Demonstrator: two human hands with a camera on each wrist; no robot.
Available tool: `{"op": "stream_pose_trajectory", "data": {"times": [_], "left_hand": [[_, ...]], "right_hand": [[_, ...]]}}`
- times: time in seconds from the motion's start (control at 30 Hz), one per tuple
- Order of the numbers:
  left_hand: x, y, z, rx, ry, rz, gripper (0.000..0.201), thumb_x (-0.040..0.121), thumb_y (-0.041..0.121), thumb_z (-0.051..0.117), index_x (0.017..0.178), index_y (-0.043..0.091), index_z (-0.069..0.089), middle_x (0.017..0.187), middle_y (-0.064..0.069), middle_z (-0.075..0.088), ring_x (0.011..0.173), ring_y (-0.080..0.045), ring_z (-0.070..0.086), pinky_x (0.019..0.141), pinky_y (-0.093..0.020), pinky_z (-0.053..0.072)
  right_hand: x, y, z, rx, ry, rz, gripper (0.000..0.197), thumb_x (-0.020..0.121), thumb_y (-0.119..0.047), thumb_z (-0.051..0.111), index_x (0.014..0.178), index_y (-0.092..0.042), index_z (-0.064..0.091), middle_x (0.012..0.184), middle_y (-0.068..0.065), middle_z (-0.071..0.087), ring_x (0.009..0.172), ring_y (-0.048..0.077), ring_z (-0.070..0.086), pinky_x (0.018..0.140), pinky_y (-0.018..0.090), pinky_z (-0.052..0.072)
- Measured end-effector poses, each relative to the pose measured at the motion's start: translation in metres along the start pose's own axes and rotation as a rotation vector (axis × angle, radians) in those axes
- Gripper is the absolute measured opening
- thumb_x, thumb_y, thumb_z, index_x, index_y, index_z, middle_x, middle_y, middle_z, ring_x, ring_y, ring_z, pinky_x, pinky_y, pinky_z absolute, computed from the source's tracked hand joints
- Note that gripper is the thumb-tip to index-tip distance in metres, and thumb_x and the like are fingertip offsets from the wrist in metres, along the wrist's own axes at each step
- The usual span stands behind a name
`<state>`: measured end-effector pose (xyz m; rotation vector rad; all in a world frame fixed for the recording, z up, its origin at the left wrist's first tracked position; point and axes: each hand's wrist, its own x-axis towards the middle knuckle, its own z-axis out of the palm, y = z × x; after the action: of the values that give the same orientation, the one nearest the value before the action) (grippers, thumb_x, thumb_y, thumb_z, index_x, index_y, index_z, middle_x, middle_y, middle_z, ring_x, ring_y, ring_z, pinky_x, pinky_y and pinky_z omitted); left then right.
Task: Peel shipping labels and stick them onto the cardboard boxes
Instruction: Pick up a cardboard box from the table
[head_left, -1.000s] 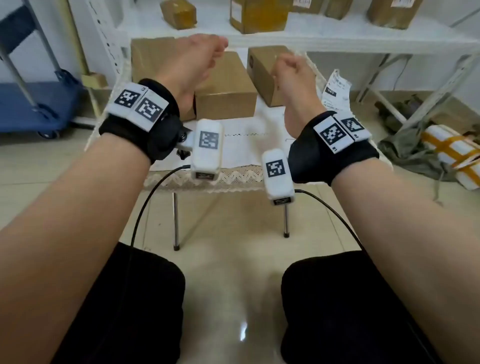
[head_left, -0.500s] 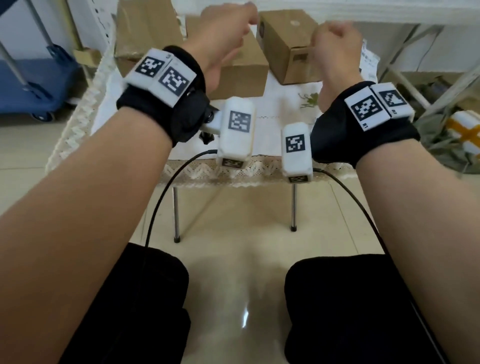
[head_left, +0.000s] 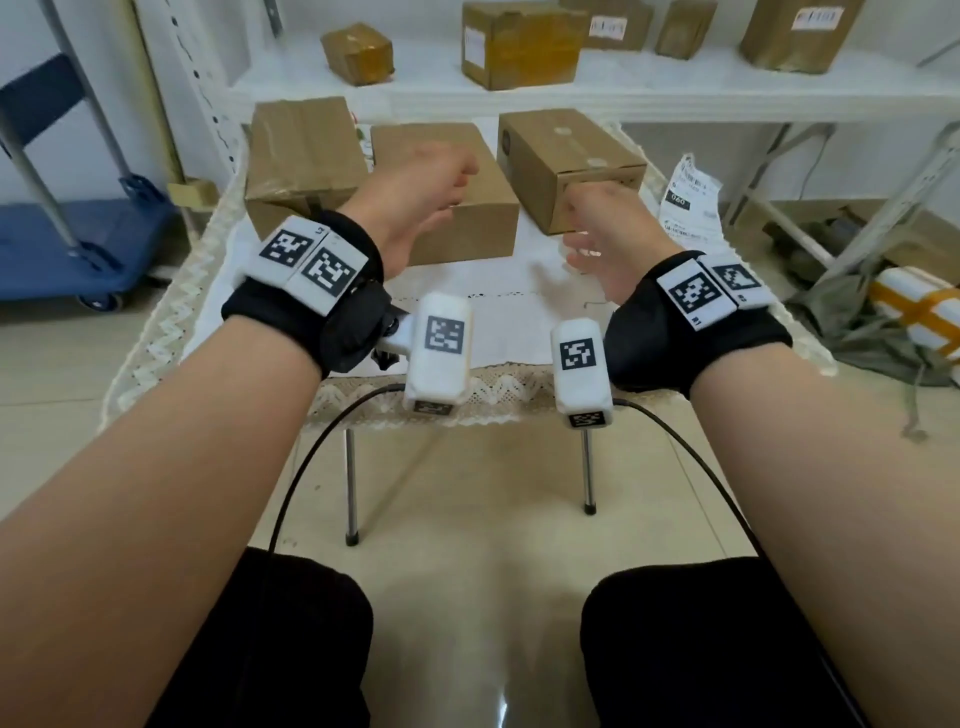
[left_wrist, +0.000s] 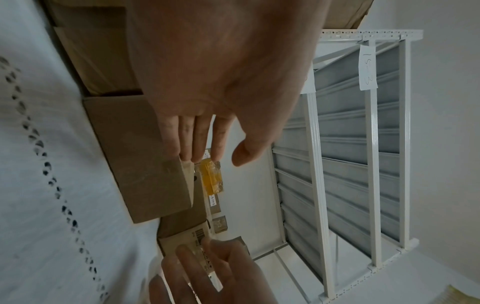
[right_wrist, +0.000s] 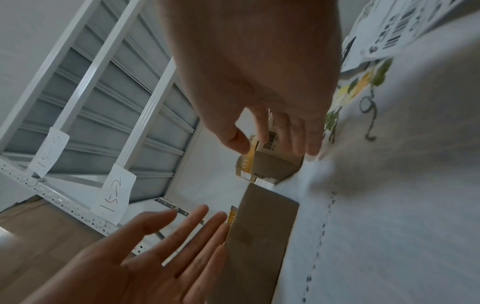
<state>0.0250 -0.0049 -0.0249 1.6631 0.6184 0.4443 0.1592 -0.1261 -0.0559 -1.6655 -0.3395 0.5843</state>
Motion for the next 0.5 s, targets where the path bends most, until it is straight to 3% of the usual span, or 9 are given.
{"op": "stream_pose_trajectory", "data": {"times": [0.1,0.17,0.2,0.33,0.43,0.5], "left_hand": [[0.000,0.002,0.002,-0.035,-0.005,-0.001,0.017,0.101,0.023,0.055,0.116,0.016,0.058,0.111,-0.004,0.062,0.099,-0.015,0.060,0.100,-0.026,0.050],[0.002,0.002,0.003,-0.087,0.000,-0.008,0.022,0.101,0.022,0.057,0.120,0.013,0.060,0.107,-0.004,0.064,0.090,-0.014,0.063,0.096,-0.027,0.054],[0.003,0.002,0.004,-0.114,-0.006,-0.017,0.024,0.100,0.022,0.057,0.122,0.012,0.060,0.107,-0.003,0.065,0.088,-0.013,0.064,0.095,-0.027,0.055],[0.005,0.010,0.014,-0.232,-0.069,-0.076,0.027,0.104,0.023,0.054,0.125,0.008,0.058,0.132,-0.012,0.062,0.118,-0.019,0.064,0.103,-0.030,0.053],[0.015,0.018,0.029,-0.368,-0.144,-0.153,0.050,0.103,0.028,0.054,0.143,-0.002,0.046,0.142,-0.020,0.052,0.133,-0.028,0.053,0.112,-0.033,0.045],[0.024,0.020,0.039,-0.420,-0.172,-0.212,0.064,0.101,0.033,0.057,0.149,-0.005,0.037,0.152,-0.026,0.040,0.143,-0.034,0.042,0.116,-0.036,0.040]], "right_hand": [[0.005,0.001,0.002,0.037,0.081,-0.023,0.013,0.096,-0.012,0.050,0.088,-0.022,0.049,0.085,-0.001,0.043,0.082,0.016,0.040,0.075,0.028,0.039],[0.012,0.000,0.001,0.041,0.227,-0.062,0.009,0.095,-0.018,0.055,0.103,-0.022,0.055,0.113,0.002,0.055,0.090,0.012,0.051,0.075,0.024,0.043],[0.017,-0.001,-0.001,0.022,0.297,-0.075,0.016,0.095,-0.022,0.057,0.110,-0.024,0.054,0.129,0.004,0.050,0.094,0.012,0.052,0.077,0.024,0.044],[0.032,-0.003,-0.015,-0.024,0.385,-0.056,0.049,0.096,-0.029,0.056,0.143,-0.025,0.041,0.147,0.005,0.029,0.113,0.020,0.041,0.100,0.034,0.042],[0.042,0.000,-0.022,0.100,0.329,0.001,0.065,0.095,-0.031,0.055,0.155,-0.026,0.030,0.153,0.003,0.036,0.129,0.020,0.042,0.104,0.037,0.037],[0.048,0.002,-0.025,0.172,0.269,0.033,0.064,0.096,-0.029,0.052,0.156,-0.025,0.031,0.151,0.000,0.043,0.136,0.020,0.041,0.101,0.038,0.033]]}}
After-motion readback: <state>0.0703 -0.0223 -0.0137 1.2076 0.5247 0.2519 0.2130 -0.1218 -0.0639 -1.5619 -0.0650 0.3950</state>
